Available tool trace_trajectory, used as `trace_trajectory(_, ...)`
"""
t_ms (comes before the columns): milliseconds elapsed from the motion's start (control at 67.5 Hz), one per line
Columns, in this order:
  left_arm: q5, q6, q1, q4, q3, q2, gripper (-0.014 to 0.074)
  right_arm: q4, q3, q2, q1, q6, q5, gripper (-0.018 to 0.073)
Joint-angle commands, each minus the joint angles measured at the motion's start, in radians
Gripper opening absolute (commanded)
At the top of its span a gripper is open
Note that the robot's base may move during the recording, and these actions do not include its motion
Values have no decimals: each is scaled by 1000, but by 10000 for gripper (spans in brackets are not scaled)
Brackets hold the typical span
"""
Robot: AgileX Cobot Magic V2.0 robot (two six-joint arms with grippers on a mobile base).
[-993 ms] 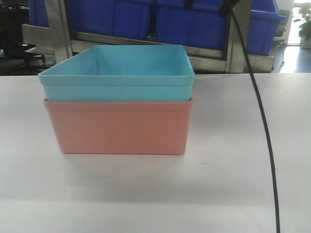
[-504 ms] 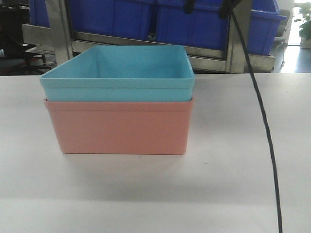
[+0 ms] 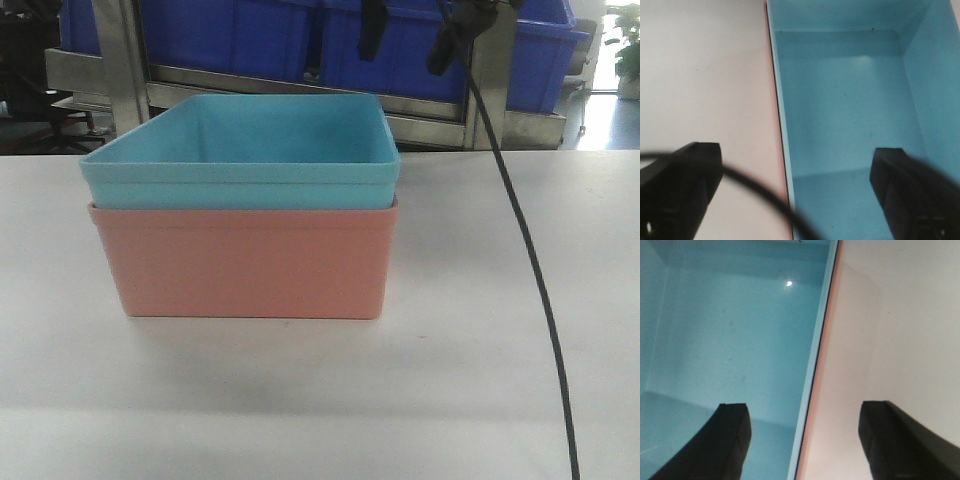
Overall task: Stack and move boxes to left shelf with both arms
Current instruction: 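Grasp the rims of the stacked tubs with both grippers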
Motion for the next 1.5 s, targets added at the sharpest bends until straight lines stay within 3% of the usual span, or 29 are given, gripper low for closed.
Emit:
trace_trajectory(0, -31, -5, 1, -24, -97, 18, 517, 17, -26, -44, -2, -12, -48, 561)
trace_trajectory(119, -32, -5, 1, -24, -142, 97, 553, 38, -26, -17, -2, -12, -45, 561)
trace_trajectory(489, -73, -5, 1, -65, -152, 239, 553, 53, -26, 60, -1, -12, -45, 561)
trace_trajectory(1215, -33, 24, -38, -76, -152, 360, 545, 85, -26, 182, 33, -12, -31, 559)
trace_trajectory(1363, -17, 24, -36, -76, -152, 362, 454, 85, -26, 182, 33, -12, -29, 434)
trace_trajectory(1482, -5, 24, -36, -76, -152, 362, 297, 85, -29, 182, 33, -12, -20, 207)
